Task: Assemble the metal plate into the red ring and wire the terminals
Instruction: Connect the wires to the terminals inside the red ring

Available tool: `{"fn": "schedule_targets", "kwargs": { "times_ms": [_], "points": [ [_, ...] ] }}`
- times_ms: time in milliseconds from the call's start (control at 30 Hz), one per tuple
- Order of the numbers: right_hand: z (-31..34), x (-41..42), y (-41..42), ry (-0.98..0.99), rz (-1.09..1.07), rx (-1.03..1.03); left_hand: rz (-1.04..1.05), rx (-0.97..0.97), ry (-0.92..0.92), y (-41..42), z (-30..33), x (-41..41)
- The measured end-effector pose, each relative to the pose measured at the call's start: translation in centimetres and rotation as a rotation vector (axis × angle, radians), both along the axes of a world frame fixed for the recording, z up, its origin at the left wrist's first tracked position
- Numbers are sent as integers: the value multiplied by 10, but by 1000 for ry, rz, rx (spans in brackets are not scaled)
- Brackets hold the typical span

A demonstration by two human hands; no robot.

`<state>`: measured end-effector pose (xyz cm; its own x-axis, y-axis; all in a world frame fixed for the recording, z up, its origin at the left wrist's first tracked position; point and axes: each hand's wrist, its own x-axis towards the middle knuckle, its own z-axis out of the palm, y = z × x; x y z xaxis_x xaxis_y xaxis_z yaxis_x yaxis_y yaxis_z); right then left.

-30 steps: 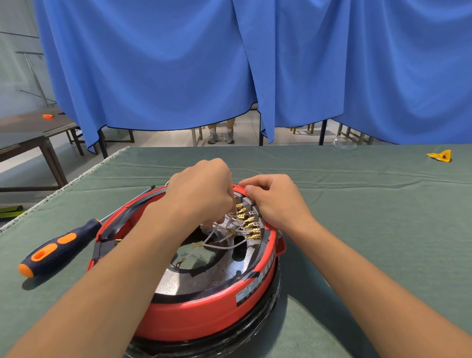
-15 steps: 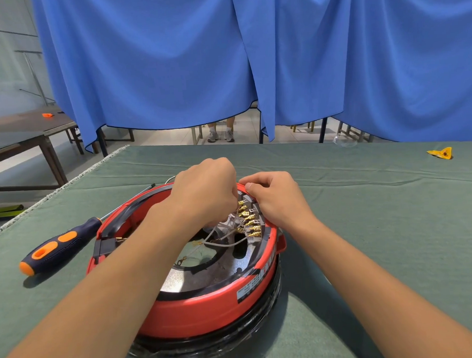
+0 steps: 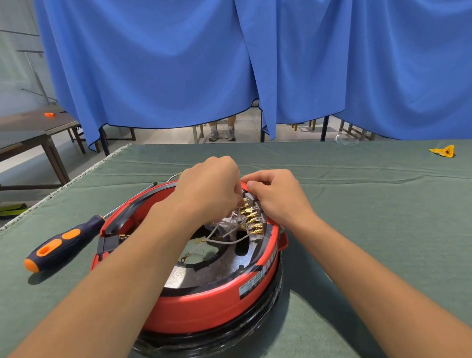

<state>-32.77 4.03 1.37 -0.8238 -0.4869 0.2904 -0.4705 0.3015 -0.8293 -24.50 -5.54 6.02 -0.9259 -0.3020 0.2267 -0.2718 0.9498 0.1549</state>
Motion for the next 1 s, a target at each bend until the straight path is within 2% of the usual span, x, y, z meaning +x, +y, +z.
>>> {"fn": "schedule_targets", "kwargs": {
  "times_ms": [500, 1000],
  "points": [
    [-1, -4, -1, 126, -7, 89, -19, -84, 64, 2, -4, -2],
    [2, 1, 1, 33, 29, 37, -55, 18, 87, 0, 4, 6]
  ]
}}
